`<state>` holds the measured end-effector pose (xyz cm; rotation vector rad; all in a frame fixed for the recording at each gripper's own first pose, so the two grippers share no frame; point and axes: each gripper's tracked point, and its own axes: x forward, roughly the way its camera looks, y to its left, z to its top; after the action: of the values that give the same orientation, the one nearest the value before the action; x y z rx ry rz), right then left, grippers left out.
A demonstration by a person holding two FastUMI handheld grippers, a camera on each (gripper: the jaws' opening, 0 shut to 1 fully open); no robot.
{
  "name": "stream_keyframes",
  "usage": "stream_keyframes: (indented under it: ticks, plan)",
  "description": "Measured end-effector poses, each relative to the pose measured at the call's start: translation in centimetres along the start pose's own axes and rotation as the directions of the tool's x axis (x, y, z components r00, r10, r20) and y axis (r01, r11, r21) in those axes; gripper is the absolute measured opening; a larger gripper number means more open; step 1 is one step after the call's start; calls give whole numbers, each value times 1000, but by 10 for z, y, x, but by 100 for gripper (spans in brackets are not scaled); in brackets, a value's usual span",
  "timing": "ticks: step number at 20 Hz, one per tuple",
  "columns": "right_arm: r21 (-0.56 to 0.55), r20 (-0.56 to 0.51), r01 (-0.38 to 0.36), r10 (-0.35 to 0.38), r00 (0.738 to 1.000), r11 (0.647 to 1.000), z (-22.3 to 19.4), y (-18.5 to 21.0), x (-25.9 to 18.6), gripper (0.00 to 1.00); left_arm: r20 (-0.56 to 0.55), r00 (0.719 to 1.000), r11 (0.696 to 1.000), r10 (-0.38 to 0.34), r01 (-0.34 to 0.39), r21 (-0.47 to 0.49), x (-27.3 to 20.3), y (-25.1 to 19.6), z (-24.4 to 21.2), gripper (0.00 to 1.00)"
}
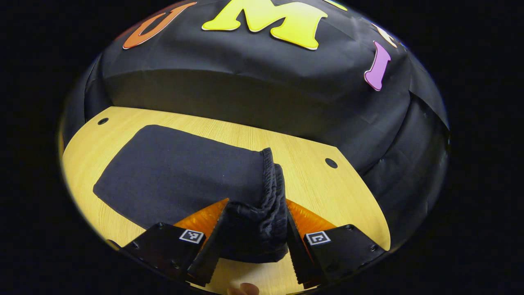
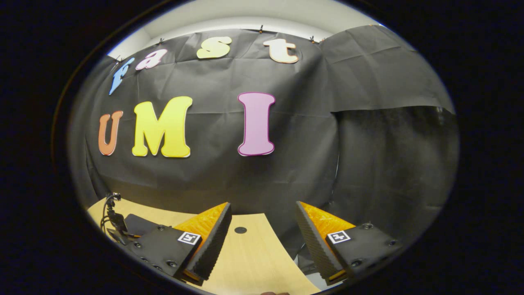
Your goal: Grasp the waist and the cuffs of the jeans and fold them to make the two legs overlap; first hold the waist and fold one-third of the jeans toward the cuffs, then hold the cuffs and fold the remaining one-third in the same direction to finish folding.
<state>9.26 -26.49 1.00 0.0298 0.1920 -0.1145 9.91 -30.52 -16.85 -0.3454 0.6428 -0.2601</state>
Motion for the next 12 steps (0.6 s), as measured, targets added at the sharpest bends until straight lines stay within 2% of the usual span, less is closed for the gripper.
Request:
stream_keyframes:
  ticks: [2,3,4,5,6,8,9,12]
  plan:
    - [6,-5,-9,9,1000,1000,-1,8,1,96,16,1000,1000,-23,23,-11,-7,-8,3,76]
    - [8,-6,-15,15,1000,1000,-2,13,1,93,20,999,999,-42,42,-22,-11,-15,5,89]
    - [9,-5,-21,21,1000,1000,-2,17,1,93,21,997,997,-70,70,-35,-16,-21,6,76]
    - [9,-5,-27,27,1000,1000,-2,22,1,96,25,996,995,-88,89,-43,-20,-26,8,76]
    - [10,-3,-34,34,999,999,-1,28,1,93,32,995,995,-94,95,-38,-25,-28,11,76]
    - [13,3,-46,46,999,999,0,38,1,96,46,993,994,-106,107,-31,-34,-28,18,79]
    - [17,5,-50,50,999,999,0,44,1,93,59,993,994,-104,106,-29,-40,-24,24,80]
    - [33,3,-71,71,997,997,-3,65,1,93,122,989,996,-87,90,-18,-62,-2,50,84]
